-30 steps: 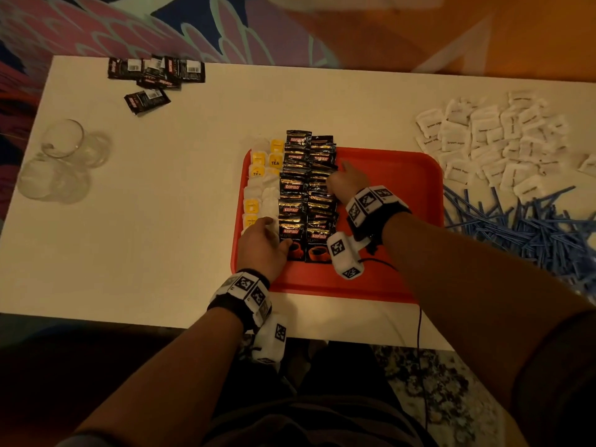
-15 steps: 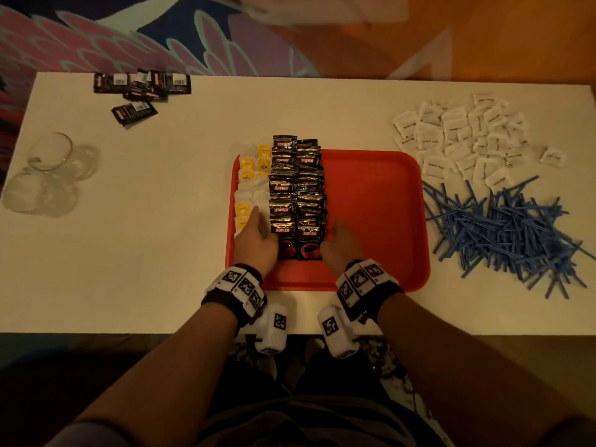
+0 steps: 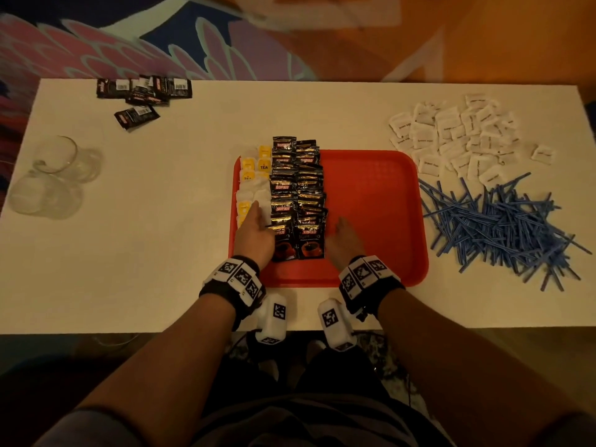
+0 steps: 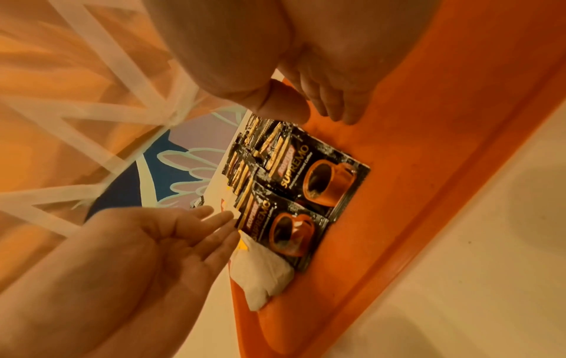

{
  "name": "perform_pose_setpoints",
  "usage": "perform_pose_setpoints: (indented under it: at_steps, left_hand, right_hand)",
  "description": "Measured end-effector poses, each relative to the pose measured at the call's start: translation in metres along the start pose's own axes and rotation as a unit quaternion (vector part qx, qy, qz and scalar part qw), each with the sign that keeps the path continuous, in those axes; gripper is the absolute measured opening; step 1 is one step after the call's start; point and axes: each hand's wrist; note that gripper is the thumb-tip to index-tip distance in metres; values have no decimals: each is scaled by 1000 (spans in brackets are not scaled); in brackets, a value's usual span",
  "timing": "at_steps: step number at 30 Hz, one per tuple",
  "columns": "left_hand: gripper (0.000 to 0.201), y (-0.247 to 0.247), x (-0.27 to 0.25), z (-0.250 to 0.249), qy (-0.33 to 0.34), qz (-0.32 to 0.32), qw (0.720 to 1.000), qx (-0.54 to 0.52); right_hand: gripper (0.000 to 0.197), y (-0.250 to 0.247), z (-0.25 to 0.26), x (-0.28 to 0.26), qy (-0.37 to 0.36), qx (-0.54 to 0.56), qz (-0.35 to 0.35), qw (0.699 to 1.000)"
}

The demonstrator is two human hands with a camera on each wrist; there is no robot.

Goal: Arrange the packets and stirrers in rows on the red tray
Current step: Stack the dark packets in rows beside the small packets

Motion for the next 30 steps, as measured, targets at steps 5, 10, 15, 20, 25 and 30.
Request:
perform_pose_setpoints:
  at_steps: [5, 10, 15, 20, 25, 30]
  left_hand:
    - [59, -16, 0, -4, 26, -57, 997, 52]
    - [40, -40, 4, -11, 73, -124, 984, 107]
    - [42, -74, 30, -14, 102, -118, 969, 194]
    - [52, -116, 97, -30, 91, -67, 949, 294]
    - [60, -155, 188, -64, 109, -38, 913, 392]
    - [68, -180, 286, -84, 123, -13, 865, 487]
  right_hand:
    - [68, -10, 10, -3, -38, 69, -33, 996]
    - [36, -11, 35, -9, -138, 39, -52, 988]
    - [18, 6, 67, -12, -192, -31, 42, 980]
    - [16, 45, 97, -9, -220, -73, 80, 970]
    - [19, 88, 130, -2, -220, -65, 109, 967]
    - [25, 136, 162, 11, -212, -90, 112, 967]
Point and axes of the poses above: each hand's wrist, its own x-axis towards the middle knuckle, its own y-axis out of the palm, z = x × y, and after that the axes turned 7 degrees about -z, right-handed
